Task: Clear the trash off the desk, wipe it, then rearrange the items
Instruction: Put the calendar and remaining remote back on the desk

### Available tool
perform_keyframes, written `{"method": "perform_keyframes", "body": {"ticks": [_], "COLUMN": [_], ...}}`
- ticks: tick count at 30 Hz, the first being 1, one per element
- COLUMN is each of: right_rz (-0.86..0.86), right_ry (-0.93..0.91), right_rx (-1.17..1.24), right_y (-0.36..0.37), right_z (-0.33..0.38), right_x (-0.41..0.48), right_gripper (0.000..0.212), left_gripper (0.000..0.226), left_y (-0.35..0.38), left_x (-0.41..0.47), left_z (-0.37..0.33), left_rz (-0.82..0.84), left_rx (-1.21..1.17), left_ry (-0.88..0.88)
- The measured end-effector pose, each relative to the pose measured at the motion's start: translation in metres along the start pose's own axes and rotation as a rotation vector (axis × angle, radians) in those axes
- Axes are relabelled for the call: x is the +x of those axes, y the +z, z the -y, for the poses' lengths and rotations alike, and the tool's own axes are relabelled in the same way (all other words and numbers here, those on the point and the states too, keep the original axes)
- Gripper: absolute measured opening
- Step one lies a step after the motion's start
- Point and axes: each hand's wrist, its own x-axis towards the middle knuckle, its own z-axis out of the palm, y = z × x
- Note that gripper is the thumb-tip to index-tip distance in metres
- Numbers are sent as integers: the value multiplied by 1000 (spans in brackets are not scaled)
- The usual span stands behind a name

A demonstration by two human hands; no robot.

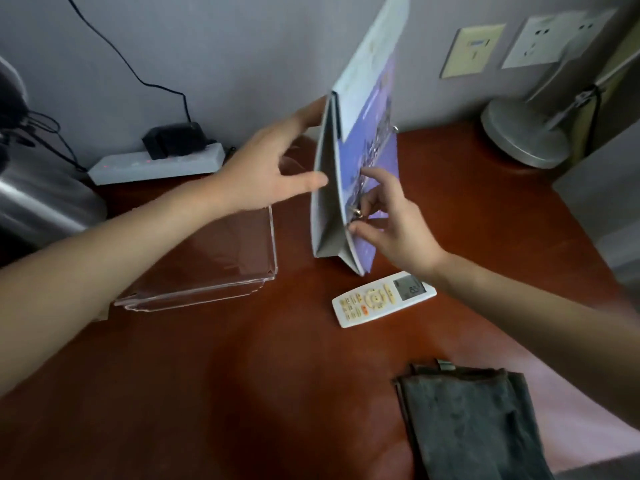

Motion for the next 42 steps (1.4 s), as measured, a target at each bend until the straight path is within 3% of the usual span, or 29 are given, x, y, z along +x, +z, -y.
{"method": "perform_keyframes", "body": {"ticks": [4, 9, 11, 14, 17, 23, 25, 27, 29, 33, 37, 42], "right_rz": [59, -440, -374, -117, -117, -195, -181, -272, -383, -256, -232, -210], "right_ry": [-90, 42, 142, 151, 153, 179, 206, 184, 158, 146, 156, 291], "right_rx": [-1, -212, -274, -163, -65, -66, -59, -98, -154, 53, 94, 228], "right_y": [20, -29, -49, -64, -69, -61, -57, -50, -44, -36, -30, -29], "right_z": [-5, -36, -51, -61, -69, -77, -77, -79, -76, -64, -60, -57], "right_x": [3, 41, 53, 60, 61, 46, 39, 33, 30, 29, 35, 37], "right_gripper": [58, 61, 76, 80, 68, 39, 48, 63, 61, 47, 43, 29], "left_gripper": [44, 30, 18, 24, 36, 33, 35, 36, 35, 31, 36, 45], "left_y": [-23, -19, -2, 24, 45, 48, 42, 38, 38, 36, 33, 31], "left_x": [7, 2, -18, -42, -44, -15, -5, -3, -6, -21, -34, -32], "left_z": [25, 38, 44, 52, 62, 74, 77, 83, 87, 87, 85, 85], "left_rz": [-47, -300, -370, -86, 77, -50, -99, -124, -125, -142, -108, -46], "left_rx": [-53, -103, -89, -68, -40, 95, 110, 112, 55, -82, -240, -203], "left_ry": [-111, -208, -249, -345, -391, -311, -282, -286, -316, -395, -491, -512]}}
